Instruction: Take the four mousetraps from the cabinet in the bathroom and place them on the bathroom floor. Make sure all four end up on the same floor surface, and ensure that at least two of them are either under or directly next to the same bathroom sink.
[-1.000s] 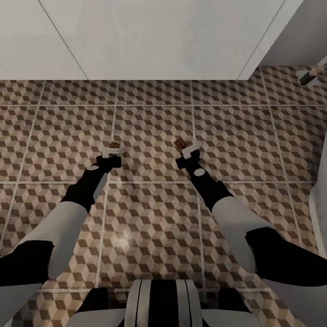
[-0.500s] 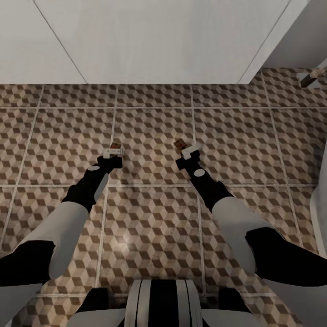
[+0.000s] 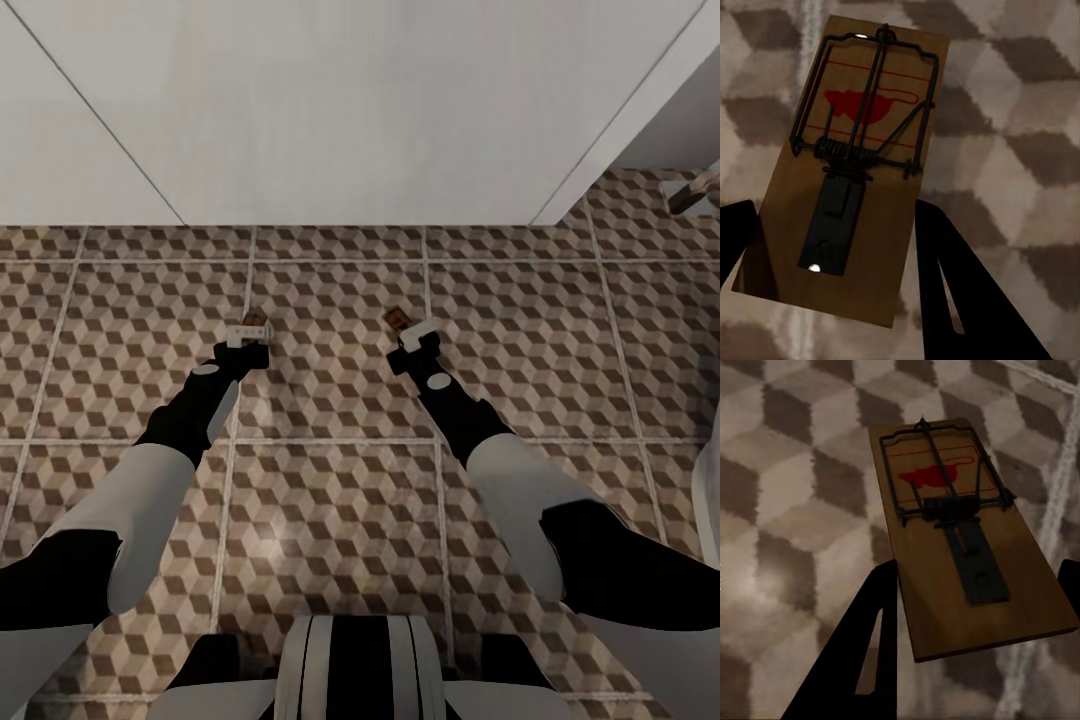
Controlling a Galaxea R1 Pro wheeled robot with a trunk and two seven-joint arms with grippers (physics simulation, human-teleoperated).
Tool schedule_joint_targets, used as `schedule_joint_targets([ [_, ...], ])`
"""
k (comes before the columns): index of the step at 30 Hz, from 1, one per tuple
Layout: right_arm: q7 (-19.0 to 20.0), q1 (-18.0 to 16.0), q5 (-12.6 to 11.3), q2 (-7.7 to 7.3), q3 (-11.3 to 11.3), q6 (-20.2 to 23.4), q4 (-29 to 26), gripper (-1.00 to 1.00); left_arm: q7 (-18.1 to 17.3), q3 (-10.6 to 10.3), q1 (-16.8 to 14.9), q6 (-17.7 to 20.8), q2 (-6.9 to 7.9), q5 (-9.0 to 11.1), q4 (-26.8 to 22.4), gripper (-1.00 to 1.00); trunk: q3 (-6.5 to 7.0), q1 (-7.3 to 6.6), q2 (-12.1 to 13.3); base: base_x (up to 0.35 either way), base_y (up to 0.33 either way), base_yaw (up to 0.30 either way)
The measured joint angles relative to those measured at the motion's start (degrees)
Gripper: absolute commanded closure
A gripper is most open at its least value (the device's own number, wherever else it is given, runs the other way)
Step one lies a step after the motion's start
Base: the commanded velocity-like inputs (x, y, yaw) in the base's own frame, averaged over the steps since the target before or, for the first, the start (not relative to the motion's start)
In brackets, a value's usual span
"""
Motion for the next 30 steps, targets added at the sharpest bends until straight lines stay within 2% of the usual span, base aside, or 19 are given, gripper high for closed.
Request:
schedule_joint_targets([
  [5, -0.1, 0.0, 0.0, 0.0, -0.1, -0.6, 3.7, 1.0, 0.0, 0.0, 0.0, 0.0, 0.0, 0.0, 0.1, 1.0, 0.0, 0.0, 0.0, 0.006, 0.0, 0.0],
  [9, -0.3, 0.0, 0.0, 0.0, -0.2, -3.6, 6.3, 1.0, 0.0, 0.0, 0.0, 0.0, 0.0, 0.0, 0.1, 1.0, 0.0, 0.0, 0.0, 0.0, 0.0, 0.0],
  [21, -0.4, 0.0, 0.0, 0.0, -0.3, -4.5, 7.1, 1.0, 0.0, 0.0, 0.0, 0.0, 0.0, 0.1, 0.6, 1.0, 0.0, 0.0, 0.0, 0.0, 0.0, 0.0],
  [25, -0.4, 0.0, 0.0, 0.0, -0.3, -4.5, 7.1, 1.0, 0.0, 0.0, 0.0, -0.2, 0.0, 0.0, 3.0, 1.0, 0.0, 0.0, 0.0, 0.0, 0.0, 0.0],
  [30, -0.4, 0.0, 0.0, 0.0, -0.2, -4.6, 7.1, 1.0, 0.0, -0.1, 0.0, -5.1, -0.04, 0.1, 6.1, 1.0, 0.0, 0.0, 0.0, 0.0, 0.0, 0.0],
])
